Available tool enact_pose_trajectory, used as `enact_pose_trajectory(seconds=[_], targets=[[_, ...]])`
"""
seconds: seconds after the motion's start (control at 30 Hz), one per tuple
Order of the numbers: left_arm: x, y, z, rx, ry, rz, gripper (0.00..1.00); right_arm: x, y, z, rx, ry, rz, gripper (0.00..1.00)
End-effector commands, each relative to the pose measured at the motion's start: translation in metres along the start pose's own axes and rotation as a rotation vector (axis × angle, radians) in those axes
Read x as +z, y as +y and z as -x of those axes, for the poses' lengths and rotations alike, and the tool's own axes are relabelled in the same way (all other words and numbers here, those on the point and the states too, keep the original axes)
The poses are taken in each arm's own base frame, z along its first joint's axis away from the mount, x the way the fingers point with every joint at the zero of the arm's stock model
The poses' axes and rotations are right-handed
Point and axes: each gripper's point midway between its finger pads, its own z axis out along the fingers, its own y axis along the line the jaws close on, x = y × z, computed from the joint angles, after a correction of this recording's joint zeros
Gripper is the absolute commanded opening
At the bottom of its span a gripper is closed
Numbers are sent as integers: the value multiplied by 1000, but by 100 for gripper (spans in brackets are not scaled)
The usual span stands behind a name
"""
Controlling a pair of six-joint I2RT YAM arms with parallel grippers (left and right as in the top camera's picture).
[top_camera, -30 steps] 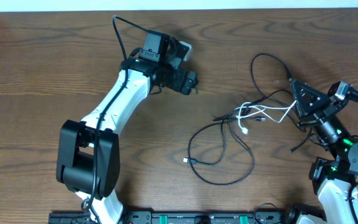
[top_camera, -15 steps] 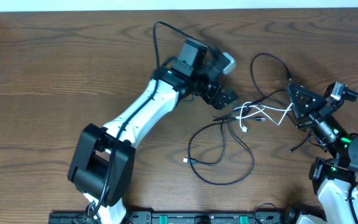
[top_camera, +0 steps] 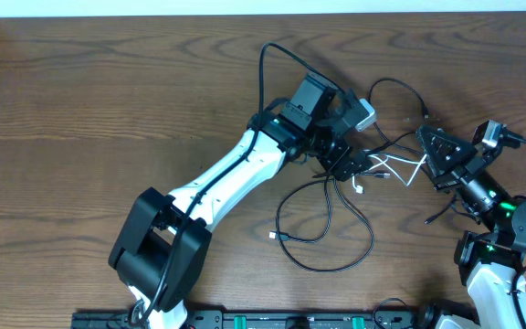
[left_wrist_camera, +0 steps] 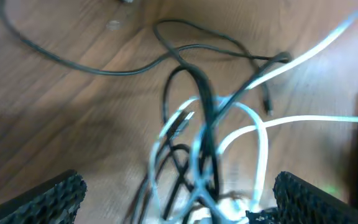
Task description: Untangle cables
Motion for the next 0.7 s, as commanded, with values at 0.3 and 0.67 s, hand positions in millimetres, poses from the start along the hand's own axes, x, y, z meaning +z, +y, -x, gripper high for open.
enact_pose_trajectory(seconds=[0.3,0.67], targets=[[13,40,-19,-10,75,209,96,1,8,-3,-41,21,10,1],[31,17,-28,18,116,168,95,1,8,-3,-41,22,9,1]])
